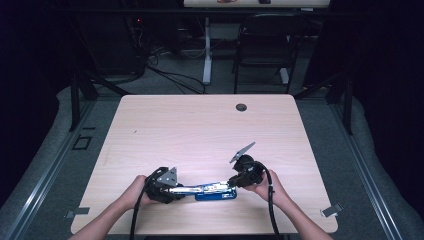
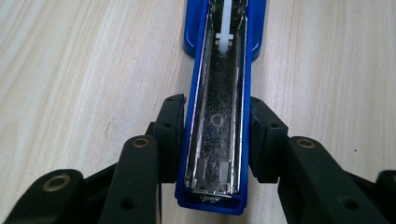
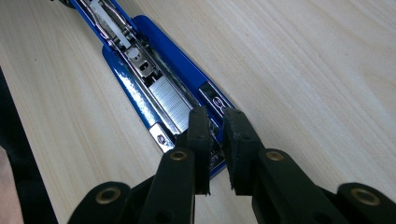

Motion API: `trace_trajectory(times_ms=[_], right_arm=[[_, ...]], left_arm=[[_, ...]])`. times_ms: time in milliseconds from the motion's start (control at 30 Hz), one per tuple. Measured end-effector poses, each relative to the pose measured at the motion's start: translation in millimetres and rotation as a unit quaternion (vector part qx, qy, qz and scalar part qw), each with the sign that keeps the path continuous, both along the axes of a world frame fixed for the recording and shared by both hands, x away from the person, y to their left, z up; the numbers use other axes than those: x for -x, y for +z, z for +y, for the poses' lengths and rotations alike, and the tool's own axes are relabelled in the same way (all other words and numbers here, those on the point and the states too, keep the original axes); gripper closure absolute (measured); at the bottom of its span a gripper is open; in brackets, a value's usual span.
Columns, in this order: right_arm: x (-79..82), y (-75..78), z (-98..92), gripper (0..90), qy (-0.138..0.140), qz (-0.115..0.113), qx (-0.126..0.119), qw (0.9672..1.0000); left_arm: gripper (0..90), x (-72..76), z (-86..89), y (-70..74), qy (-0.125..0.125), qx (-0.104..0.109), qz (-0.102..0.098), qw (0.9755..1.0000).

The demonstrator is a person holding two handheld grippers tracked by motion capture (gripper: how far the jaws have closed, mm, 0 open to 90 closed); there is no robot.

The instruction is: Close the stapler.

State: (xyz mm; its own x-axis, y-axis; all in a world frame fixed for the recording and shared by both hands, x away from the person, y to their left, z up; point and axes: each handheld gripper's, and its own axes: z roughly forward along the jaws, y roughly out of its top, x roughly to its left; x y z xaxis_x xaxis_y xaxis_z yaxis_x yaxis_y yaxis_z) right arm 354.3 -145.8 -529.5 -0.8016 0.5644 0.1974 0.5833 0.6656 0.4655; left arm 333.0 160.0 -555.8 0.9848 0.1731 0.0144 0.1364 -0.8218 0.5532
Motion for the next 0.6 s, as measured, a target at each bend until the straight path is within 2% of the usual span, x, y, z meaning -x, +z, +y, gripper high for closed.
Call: trace_trajectory(times_ms=[100, 133, 367, 433, 533, 600], right_arm=[[0.1, 0.0, 0.1, 82.0, 0.001, -0.001, 0.000, 1.0000], [0.1, 0.0, 0.0, 82.0, 0.001, -0.001, 0.000, 1.0000], [0.0, -0.1, 0.1, 81.9, 0.002, -0.001, 0.000, 1.0000], [-0.1, 0.0, 0.4, 81.8, 0.003, -0.002, 0.001, 1.0000], [0.1, 0.3, 1.3, 81.7, 0.004, -0.003, 0.003, 1.0000], [0.7, 2.9, 5.4, 81.2, 0.010, -0.017, 0.011, 0.9997]], left_arm=[[62.0, 1.5, -0.7, 0.5, 0.005, 0.003, -0.008, 0.9999], [61.9, 1.2, -0.8, 2.9, 0.001, -0.004, -0.004, 1.0000], [61.7, 2.8, -2.9, 8.4, -0.002, -0.013, -0.011, 0.9999], [61.7, 3.4, -3.6, 7.9, 0.003, -0.011, -0.017, 0.9998], [61.6, 3.1, -3.7, 8.0, 0.002, -0.011, -0.016, 0.9998], [61.6, 2.8, -3.7, 8.4, 0.001, -0.011, -0.016, 0.9998]])
